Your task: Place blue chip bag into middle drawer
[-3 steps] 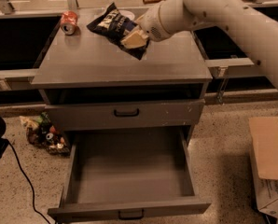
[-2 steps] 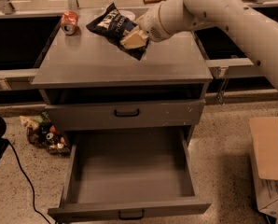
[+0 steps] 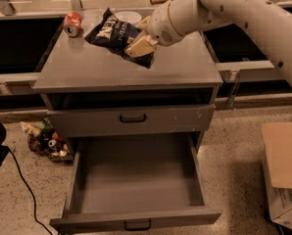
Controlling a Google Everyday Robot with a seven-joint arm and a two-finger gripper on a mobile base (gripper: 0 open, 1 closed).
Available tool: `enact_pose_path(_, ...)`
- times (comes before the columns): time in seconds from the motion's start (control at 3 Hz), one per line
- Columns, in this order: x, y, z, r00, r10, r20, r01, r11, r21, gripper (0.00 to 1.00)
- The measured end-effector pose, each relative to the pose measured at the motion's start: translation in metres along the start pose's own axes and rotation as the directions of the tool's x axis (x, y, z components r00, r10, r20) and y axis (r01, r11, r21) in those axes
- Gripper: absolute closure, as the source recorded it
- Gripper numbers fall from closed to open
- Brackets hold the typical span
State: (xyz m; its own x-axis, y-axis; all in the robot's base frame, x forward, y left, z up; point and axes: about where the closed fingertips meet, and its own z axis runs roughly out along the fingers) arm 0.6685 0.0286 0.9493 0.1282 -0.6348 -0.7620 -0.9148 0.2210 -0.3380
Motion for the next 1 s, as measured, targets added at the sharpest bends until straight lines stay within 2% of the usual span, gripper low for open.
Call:
enact_pose_path(0.33,-0.003,0.044,-0.015,0.998,-0.062,-0.002,0.062,0.9969,-0.05,1.0)
enact_pose_path(0.67,0.026,0.093,-0.021,0.999,-0.015,-0.048,0.01,0.9948,-0.101,1.0)
enact_pose_path(1.0,0.067,0.123,-0.021,0.99,0.09,-0.106,-0.104,0.9866,-0.126,1.0)
